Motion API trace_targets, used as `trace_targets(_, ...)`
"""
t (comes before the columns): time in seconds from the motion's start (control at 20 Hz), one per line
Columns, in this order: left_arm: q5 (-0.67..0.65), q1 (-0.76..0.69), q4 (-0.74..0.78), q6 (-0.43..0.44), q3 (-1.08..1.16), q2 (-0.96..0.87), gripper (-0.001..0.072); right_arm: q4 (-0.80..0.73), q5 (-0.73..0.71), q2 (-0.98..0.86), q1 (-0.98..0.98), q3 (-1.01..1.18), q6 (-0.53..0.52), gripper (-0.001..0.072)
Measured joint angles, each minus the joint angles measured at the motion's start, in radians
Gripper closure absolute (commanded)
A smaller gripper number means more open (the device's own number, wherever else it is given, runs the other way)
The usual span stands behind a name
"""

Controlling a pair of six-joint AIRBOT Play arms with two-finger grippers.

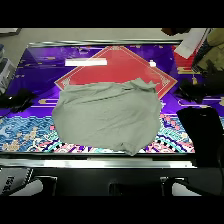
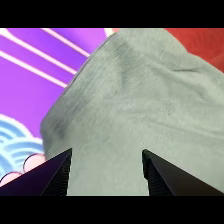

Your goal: Fold the clothes and pants, and hang the long-sleeved shirts on hangers.

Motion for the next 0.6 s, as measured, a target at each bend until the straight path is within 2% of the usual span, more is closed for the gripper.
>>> trace_targets(0.1,-0.026,0.062,0.013,0.002,-0.101,0.104,0.0190,0.020,-0.037,0.113,-0.038,-0.182,-0.042,0.0212)
trace_targets(0.15,-0.029,0.083,0.016,0.000,-0.151,0.149,0.0190,0.036,-0.040,0.165,-0.050,-0.285,-0.060,0.0240)
trace_targets(0.4,-0.044,0.123,0.025,-0.008,-0.360,0.287,0.0191,0.164,0.006,0.317,-0.074,-0.720,-0.097,0.0239)
trace_targets(0.6,-0.054,0.129,0.026,-0.009,-0.425,0.314,0.0191,0.249,0.068,0.347,-0.070,-0.916,-0.127,0.0236)
